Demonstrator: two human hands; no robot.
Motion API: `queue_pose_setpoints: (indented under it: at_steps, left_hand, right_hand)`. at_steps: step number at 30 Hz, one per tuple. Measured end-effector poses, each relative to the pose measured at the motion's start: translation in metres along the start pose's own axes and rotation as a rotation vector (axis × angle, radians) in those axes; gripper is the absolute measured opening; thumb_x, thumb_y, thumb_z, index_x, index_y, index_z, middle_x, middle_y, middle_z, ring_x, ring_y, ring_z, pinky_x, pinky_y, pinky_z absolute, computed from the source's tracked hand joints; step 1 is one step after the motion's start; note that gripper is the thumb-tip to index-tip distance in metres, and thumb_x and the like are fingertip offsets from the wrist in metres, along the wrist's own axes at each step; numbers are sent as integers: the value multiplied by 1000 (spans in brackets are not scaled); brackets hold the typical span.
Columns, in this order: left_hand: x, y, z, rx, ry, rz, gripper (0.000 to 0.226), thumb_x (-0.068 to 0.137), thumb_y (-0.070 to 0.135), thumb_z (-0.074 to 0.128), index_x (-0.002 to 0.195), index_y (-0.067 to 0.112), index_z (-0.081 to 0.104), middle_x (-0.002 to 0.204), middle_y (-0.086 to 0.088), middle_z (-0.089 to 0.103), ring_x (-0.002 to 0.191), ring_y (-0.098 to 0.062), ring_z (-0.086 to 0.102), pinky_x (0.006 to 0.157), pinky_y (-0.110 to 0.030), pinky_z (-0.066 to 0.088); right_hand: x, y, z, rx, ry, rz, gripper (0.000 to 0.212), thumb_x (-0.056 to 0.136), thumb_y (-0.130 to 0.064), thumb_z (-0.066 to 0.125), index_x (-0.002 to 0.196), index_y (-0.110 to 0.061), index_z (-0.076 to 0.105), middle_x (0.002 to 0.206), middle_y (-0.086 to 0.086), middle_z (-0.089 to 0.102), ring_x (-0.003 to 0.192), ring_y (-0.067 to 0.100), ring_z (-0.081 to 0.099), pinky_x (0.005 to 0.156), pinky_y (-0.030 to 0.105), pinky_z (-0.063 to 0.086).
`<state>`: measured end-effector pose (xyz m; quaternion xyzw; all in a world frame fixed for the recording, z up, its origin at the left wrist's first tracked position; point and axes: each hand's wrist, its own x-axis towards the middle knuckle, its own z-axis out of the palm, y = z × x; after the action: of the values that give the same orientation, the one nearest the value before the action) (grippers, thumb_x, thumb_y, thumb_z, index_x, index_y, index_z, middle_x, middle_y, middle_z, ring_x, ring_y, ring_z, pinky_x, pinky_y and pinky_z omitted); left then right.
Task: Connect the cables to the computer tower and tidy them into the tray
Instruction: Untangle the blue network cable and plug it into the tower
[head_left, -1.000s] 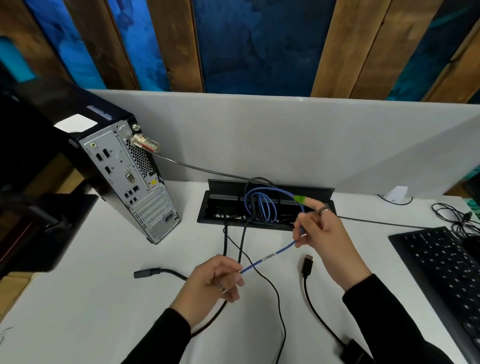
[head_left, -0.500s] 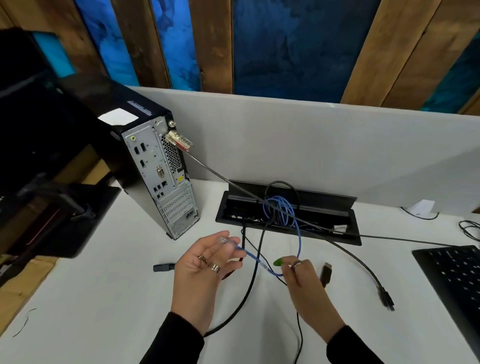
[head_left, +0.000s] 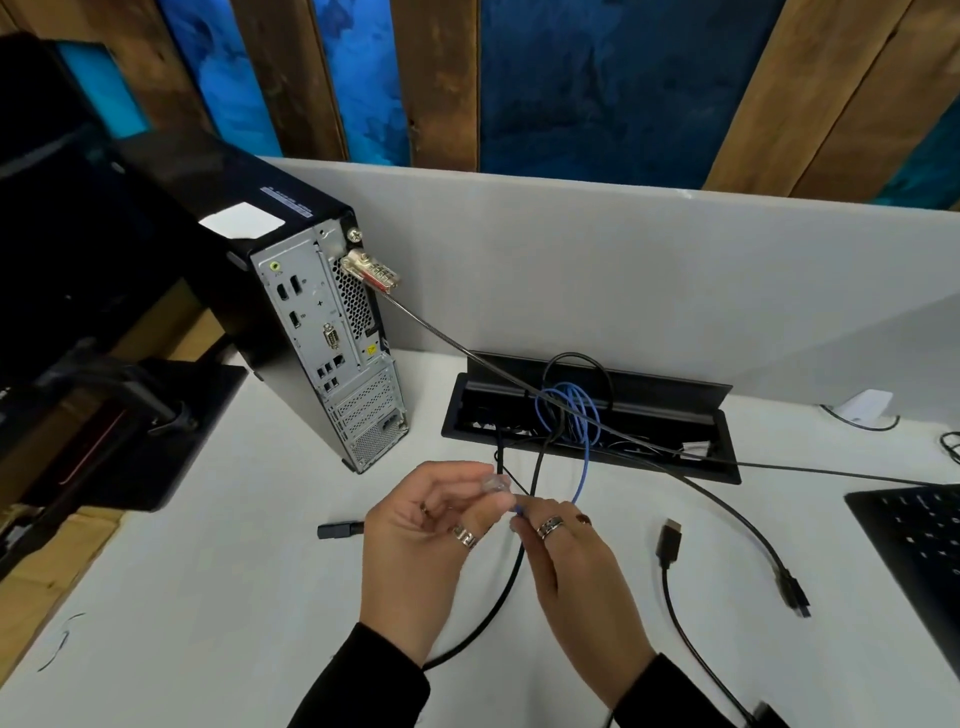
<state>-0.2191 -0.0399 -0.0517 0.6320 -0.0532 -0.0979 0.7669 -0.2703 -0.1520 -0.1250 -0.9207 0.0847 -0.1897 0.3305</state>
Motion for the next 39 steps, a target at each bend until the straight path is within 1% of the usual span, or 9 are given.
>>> queue_pose_setpoints:
  at_steps: [3,6,11,15,18,21,33,36,39]
  left_hand:
    - [1,-1,0,-15,-3,-18,22,63,-13,69,69,8,69,70,-7,75,67,-12,70,63,-13,52]
    - [3,-2,-2,-6,-10,-13,27,64,-12,70,63,15,71,72,-7,75,71,-15,71,65,-14,53]
    - [6,-4,-5,-31,-24,-13,12,59,2,69,67,10,71,71,-5,75,73,-12,71,68,-13,53]
    - [11,-7,-9,6,-22,-1,13,60,5,69,72,6,70,71,-3,75,72,-10,70,70,-12,52]
    - [16,-8,-12,54,-22,9,11,64,0,69,74,5,70,71,0,75,72,-8,69,70,-11,51]
    - [20,-9,-17,90,-11,28,12,62,7,69,74,8,70,72,2,75,71,-6,69,70,-11,51]
    - [33,-14,-32,225,23,53,13,62,20,71,73,26,74,79,1,76,79,-19,69,83,-25,54]
    - [37,-14,-34,255,40,45,13,63,22,72,75,25,73,79,0,76,82,-22,68,84,-29,53]
    - [40,-13,-38,296,28,27,9,65,22,72,74,22,72,77,0,76,80,-21,68,80,-29,51]
  right_hand:
    - [0,0,3,36,-37,37,42,94,-54,19,108,-32,53,89,-8,65,83,7,55,77,15,40]
    - [4,2,4,35,-65,64,44,92,-50,28,107,-26,61,89,-6,67,82,12,60,77,17,40]
    - [10,0,3,40,-59,53,62,92,-58,14,105,-23,64,87,-6,70,79,12,62,72,21,45]
    - [14,-1,3,30,-101,67,50,91,-49,27,107,-22,65,90,-5,70,82,14,63,74,24,45]
    - [19,-4,5,13,-134,66,50,89,-48,26,108,-22,65,93,-5,70,84,13,63,75,24,45]
    - [24,-6,6,11,-145,70,49,88,-48,27,109,-24,65,91,-6,71,83,13,63,72,23,48]
    - [41,-8,12,21,-248,22,23,96,-30,46,112,-24,61,88,-5,70,70,11,58,67,25,50]
    - [44,-9,12,51,-251,23,27,95,-35,43,113,-26,61,92,-4,67,84,12,57,75,26,48]
    - [50,-12,11,110,-252,10,47,90,-50,25,111,-26,60,89,-5,66,87,11,56,77,24,46]
